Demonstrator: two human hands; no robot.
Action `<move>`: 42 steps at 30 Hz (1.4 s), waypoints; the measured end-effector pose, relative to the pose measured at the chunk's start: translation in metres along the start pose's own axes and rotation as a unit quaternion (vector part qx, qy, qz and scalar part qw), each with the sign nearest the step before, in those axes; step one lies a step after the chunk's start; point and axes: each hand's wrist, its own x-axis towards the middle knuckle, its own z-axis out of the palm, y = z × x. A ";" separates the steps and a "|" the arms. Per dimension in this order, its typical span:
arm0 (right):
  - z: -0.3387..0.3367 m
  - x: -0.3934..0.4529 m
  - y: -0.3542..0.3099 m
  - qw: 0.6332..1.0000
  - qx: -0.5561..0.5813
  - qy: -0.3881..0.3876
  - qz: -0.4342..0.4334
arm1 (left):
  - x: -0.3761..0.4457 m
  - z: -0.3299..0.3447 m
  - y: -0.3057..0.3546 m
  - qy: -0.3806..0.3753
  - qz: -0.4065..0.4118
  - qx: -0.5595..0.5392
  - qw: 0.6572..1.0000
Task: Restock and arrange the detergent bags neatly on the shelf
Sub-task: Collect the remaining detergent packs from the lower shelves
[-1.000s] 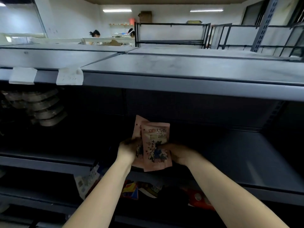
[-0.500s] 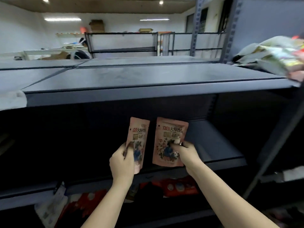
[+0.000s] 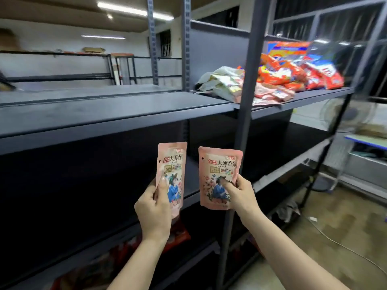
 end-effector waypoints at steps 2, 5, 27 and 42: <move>-0.025 0.000 -0.003 0.999 -0.005 0.032 -0.014 | -0.007 0.019 0.008 -0.023 -0.001 -0.021 0.999; -0.063 0.005 -0.003 0.997 0.000 0.076 -0.014 | -0.013 0.051 0.021 -0.051 -0.007 -0.045 0.998; -0.334 0.215 -0.017 0.994 0.008 0.053 -0.099 | 0.020 0.403 0.094 0.140 0.131 0.006 0.981; -0.395 0.338 -0.029 0.988 0.061 0.011 -0.145 | 0.167 0.512 0.160 0.254 0.155 0.073 0.952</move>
